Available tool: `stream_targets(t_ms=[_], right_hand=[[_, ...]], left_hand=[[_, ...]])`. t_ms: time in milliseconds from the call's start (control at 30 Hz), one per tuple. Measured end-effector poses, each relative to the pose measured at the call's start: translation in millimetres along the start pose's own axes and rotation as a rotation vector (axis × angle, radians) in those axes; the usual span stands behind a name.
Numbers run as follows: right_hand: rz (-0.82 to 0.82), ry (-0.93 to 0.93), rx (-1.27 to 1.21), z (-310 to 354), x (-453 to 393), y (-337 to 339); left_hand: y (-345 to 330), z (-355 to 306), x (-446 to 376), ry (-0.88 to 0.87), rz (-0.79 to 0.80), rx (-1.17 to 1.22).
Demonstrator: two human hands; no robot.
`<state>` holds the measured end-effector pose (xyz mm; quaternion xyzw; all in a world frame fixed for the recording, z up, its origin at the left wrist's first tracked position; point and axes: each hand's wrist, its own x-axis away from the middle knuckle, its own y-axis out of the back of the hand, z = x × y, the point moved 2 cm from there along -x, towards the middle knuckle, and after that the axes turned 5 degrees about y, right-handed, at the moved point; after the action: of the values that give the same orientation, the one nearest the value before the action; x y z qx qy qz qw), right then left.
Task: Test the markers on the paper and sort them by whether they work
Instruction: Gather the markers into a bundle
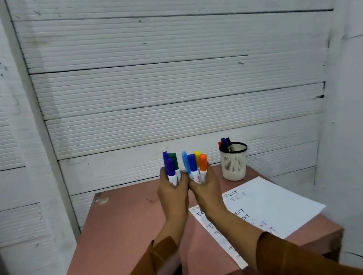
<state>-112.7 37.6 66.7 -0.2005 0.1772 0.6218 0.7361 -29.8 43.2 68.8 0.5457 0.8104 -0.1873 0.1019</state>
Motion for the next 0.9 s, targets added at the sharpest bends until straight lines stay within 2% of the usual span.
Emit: stream_targets(t_ms=[200,500,667,900], right_hand=[[-0.118,0.008,0.053,29.9,-3.2,81.6],[-0.400,-0.043,0.263,39.7,7.2,279.4],[-0.521,-0.143,0.376,1.2,25.5,379.8],[-0.614,-0.368,0.377,-100.3,52.5,457.4]], left_hand=[[-76.3,-21.5,32.6,-0.046,0.116,0.059],[-258.0,-7.6,135.4,0.135,0.384,0.115],[-338.8,38.6,199.3,0.321,0.497,0.116],[-399.6,141.1,249.4,0.447,0.574,-0.039]])
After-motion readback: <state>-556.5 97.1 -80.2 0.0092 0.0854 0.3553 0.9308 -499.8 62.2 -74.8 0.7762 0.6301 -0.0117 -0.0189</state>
